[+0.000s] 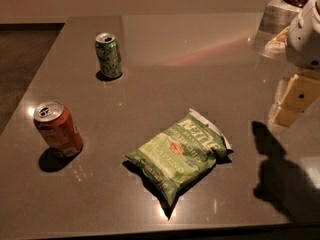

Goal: Move green jalapeno chip bag near coke can

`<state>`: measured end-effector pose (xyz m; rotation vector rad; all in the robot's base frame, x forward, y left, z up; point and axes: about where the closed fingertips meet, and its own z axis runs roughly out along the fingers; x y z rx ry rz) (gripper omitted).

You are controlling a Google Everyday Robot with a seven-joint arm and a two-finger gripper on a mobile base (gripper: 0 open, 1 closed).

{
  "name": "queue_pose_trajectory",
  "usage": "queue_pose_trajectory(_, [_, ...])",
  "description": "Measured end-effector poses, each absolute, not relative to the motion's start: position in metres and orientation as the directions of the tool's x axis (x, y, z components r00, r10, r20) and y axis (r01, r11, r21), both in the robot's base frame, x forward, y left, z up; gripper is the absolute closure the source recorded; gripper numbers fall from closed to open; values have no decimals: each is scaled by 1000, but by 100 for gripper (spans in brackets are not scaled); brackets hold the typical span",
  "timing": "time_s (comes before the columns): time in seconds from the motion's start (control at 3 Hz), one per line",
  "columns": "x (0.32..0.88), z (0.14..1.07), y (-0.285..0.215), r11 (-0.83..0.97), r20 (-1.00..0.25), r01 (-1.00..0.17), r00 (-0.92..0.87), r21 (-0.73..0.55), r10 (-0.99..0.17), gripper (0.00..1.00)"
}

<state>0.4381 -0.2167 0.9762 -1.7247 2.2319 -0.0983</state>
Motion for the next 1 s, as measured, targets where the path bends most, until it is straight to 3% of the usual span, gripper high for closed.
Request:
queue_pose_trajectory(0.33, [438,975,-214,266,-212,-934,-217,-240,-953,0])
queue_pose_trajectory(1.0, [424,944,-157,179,-286,-973,-132,-146,-949,0])
